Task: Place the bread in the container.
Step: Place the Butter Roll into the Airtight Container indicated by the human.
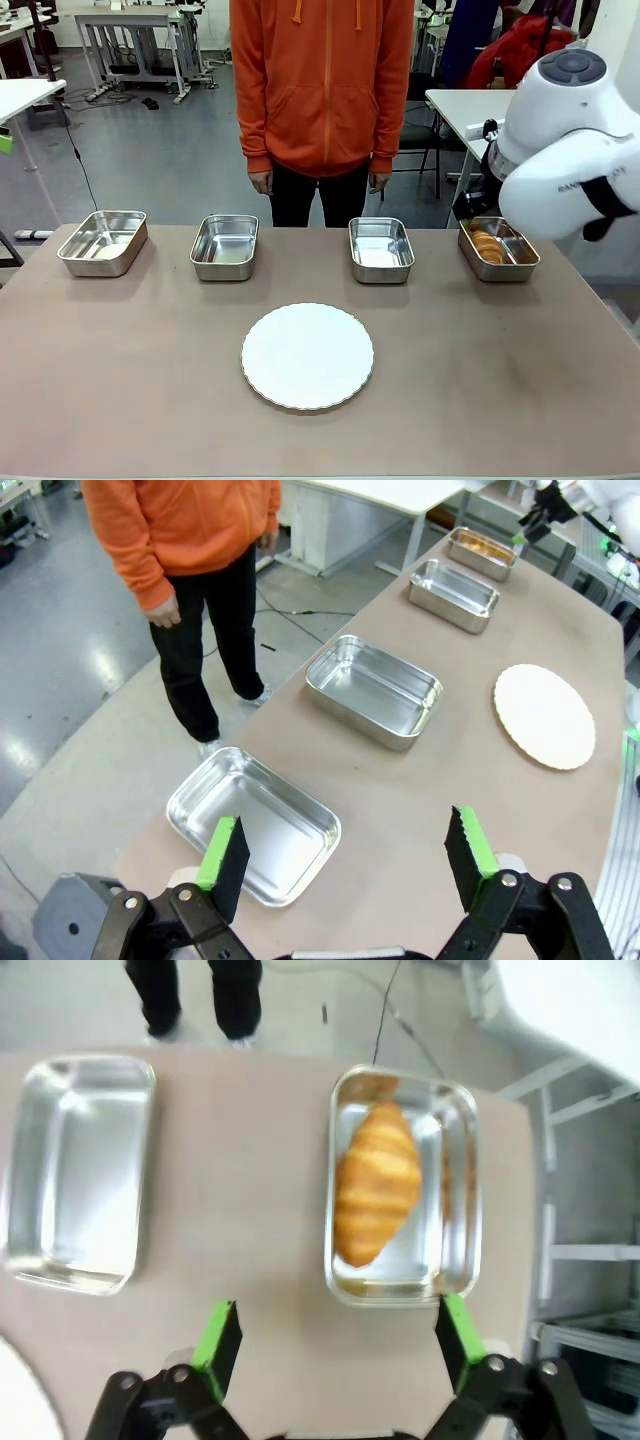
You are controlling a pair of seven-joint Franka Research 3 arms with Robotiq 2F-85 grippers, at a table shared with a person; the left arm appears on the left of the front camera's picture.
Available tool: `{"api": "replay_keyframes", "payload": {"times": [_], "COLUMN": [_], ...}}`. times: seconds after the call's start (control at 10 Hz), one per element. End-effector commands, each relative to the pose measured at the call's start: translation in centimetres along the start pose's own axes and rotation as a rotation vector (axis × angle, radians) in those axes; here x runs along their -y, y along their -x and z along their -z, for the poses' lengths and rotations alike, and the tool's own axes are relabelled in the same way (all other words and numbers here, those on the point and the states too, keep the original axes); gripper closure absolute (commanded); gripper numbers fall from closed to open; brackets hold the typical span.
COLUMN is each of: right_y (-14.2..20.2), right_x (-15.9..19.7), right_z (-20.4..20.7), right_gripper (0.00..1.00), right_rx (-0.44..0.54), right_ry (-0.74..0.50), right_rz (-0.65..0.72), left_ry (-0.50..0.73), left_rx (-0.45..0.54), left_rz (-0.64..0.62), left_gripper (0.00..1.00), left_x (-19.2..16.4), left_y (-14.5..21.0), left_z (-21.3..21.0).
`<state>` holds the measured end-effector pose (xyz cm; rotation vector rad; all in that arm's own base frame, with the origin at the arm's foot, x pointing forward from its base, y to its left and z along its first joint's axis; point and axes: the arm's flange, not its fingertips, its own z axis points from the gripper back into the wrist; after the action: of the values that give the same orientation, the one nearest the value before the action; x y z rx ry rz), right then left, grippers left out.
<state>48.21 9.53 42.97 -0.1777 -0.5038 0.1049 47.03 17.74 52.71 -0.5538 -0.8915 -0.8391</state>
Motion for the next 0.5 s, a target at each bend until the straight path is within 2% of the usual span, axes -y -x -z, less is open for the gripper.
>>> {"api": "replay_keyframes", "payload": {"times": [0.0, 0.2, 0.3, 0.4], "right_y": [3.7, 6.2, 6.5, 6.7], "right_x": [-0.7, -1.0, -0.9, -0.8], "right_z": [-2.3, -3.9, -4.1, -4.1], "right_gripper": [0.0, 0.0, 0.0, 0.0], "right_rx": [0.026, -0.002, 0.009, -0.003], "right_ry": [-0.05, -0.124, -0.119, -0.174], "right_rz": [0.018, -0.06, -0.063, -0.072], "left_ry": [0.004, 0.004, 0.004, 0.004], "left_rx": [0.005, 0.005, 0.005, 0.005], "left_rz": [0.004, 0.004, 0.004, 0.004], "left_gripper": [0.0, 0.0, 0.0, 0.0], "left_x": [0.2, 0.2, 0.2, 0.2], "left_y": [-0.2, -0.2, -0.2, -0.2], "left_z": [0.0, 0.0, 0.0, 0.0]}}
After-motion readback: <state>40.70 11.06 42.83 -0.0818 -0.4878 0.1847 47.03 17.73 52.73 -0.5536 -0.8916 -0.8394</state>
